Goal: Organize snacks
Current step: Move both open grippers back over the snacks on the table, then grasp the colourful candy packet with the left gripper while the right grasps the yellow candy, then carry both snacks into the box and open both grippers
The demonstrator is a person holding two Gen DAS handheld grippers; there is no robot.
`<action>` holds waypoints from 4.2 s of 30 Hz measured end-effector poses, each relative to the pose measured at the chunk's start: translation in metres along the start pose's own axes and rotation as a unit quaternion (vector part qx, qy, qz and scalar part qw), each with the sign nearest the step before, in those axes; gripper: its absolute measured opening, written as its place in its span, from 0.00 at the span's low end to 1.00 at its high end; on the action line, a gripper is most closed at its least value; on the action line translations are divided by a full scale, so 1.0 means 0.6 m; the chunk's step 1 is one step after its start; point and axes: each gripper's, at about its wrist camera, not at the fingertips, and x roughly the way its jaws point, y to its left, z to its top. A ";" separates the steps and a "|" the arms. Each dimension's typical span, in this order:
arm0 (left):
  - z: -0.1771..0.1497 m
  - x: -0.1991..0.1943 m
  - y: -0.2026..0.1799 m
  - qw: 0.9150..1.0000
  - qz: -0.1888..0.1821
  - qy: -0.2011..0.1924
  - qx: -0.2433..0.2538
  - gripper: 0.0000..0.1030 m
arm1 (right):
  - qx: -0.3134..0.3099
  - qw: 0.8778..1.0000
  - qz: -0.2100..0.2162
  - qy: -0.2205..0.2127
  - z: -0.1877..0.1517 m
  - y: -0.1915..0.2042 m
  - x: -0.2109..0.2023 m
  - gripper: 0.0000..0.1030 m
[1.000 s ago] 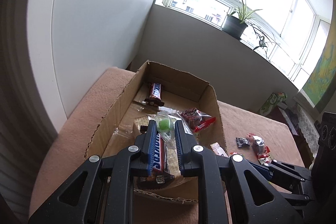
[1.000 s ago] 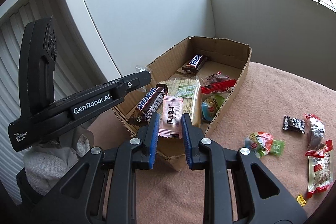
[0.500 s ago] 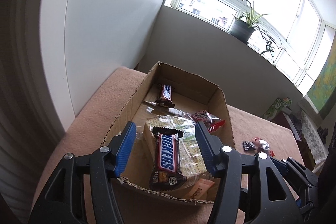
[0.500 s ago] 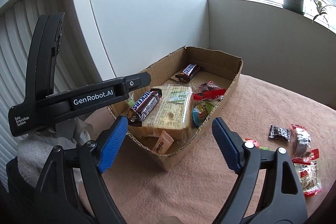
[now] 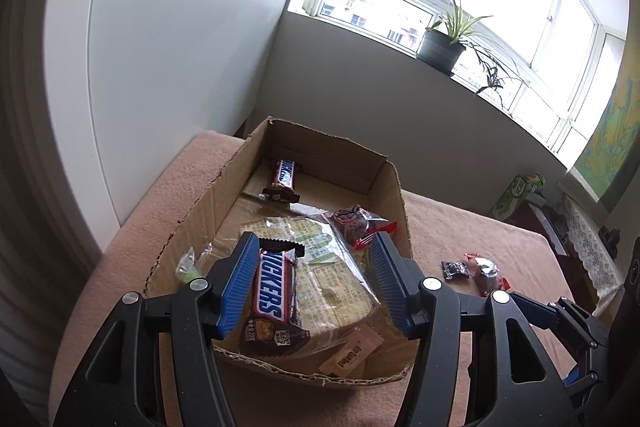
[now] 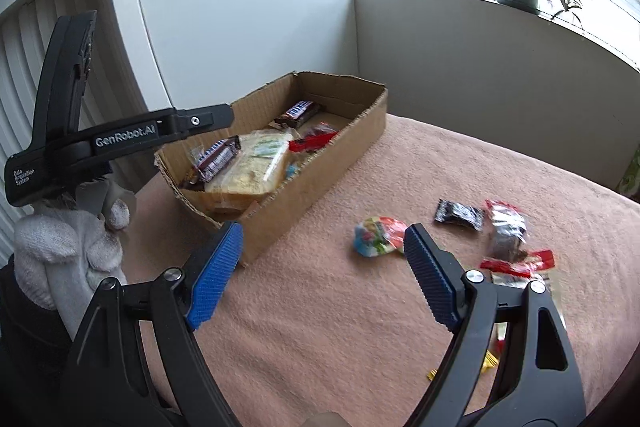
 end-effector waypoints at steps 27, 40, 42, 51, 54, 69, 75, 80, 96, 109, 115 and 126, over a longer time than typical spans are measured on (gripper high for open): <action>-0.094 0.093 -0.234 0.982 -0.071 0.098 0.143 0.56 | 0.066 0.996 -0.005 0.054 -0.130 -0.122 -0.052 0.71; -0.117 0.134 -0.241 0.979 -0.039 0.125 0.156 0.56 | 0.061 0.994 0.003 0.085 -0.134 -0.102 -0.010 0.62; -0.116 0.143 -0.238 0.979 -0.037 0.131 0.149 0.56 | 0.063 0.995 0.000 0.084 -0.130 -0.103 -0.006 0.62; -0.112 0.171 -0.229 0.978 -0.046 0.160 0.125 0.55 | 0.062 0.994 -0.028 0.083 -0.108 -0.105 0.020 0.62; -0.111 0.172 -0.230 0.978 -0.047 0.160 0.123 0.52 | 0.049 0.994 -0.052 0.084 -0.102 -0.101 0.031 0.53; -0.106 0.180 -0.228 0.980 -0.049 0.155 0.115 0.22 | 0.051 0.994 -0.058 0.072 -0.106 -0.115 0.014 0.22; -0.103 0.168 -0.234 0.981 -0.054 0.145 0.117 0.22 | 0.052 0.995 -0.054 0.061 -0.102 -0.109 0.003 0.22; -0.100 0.153 -0.241 0.982 -0.065 0.135 0.119 0.22 | 0.058 0.996 -0.051 0.043 -0.098 -0.109 -0.023 0.22; -0.045 0.058 -0.204 0.989 -0.097 0.062 0.093 0.22 | 0.058 0.998 -0.016 -0.014 -0.013 -0.053 -0.051 0.22; 0.010 0.008 -0.097 0.997 -0.060 0.006 0.044 0.22 | 0.046 0.998 0.037 -0.020 0.069 0.020 0.028 0.22; 0.031 0.008 -0.053 0.999 -0.038 -0.005 0.022 0.22 | 0.036 0.998 0.044 -0.024 0.110 0.044 0.066 0.22; 0.066 0.028 0.006 1.000 -0.006 -0.006 -0.005 0.22 | 0.045 0.998 0.044 -0.017 0.170 0.056 0.165 0.22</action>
